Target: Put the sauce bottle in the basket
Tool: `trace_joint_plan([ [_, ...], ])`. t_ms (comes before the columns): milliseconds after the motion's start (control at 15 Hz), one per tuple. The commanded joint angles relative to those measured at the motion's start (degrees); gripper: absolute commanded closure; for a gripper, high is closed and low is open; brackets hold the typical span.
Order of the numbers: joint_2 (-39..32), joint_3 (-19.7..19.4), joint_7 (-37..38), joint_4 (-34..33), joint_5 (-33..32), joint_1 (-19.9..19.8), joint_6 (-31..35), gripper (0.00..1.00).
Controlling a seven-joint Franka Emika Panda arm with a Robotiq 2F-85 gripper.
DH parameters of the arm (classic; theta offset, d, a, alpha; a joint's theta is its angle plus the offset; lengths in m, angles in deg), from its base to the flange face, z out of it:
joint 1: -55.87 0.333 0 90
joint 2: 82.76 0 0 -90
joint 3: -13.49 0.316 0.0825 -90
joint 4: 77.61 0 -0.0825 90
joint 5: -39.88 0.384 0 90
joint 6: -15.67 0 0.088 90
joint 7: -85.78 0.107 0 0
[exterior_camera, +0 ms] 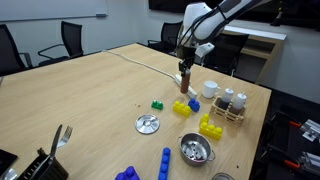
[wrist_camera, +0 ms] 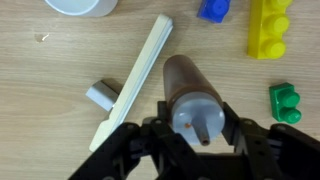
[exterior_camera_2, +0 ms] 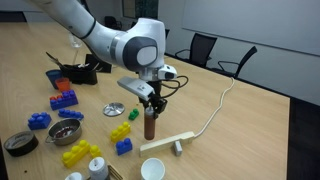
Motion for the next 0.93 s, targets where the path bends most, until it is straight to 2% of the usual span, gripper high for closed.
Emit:
trace_joint_plan([
  [0, 6.3, -0.4, 1.7, 6.7, 0.3, -0.2, 1.7, 0.73],
  [333, 15.3, 0.4, 5.3, 20.5, 8.0, -2.3, 9.8, 0.73],
  [533, 22.9, -0.5, 8.8, 32.2, 11.2, -2.4, 18.9, 0.73],
  [733, 29.4, -3.5, 16.6, 42.1, 6.8, -0.9, 28.6, 0.73],
  [867, 31.9, -5.2, 23.1, 46.7, 1.6, -0.6, 32.4, 0.73],
])
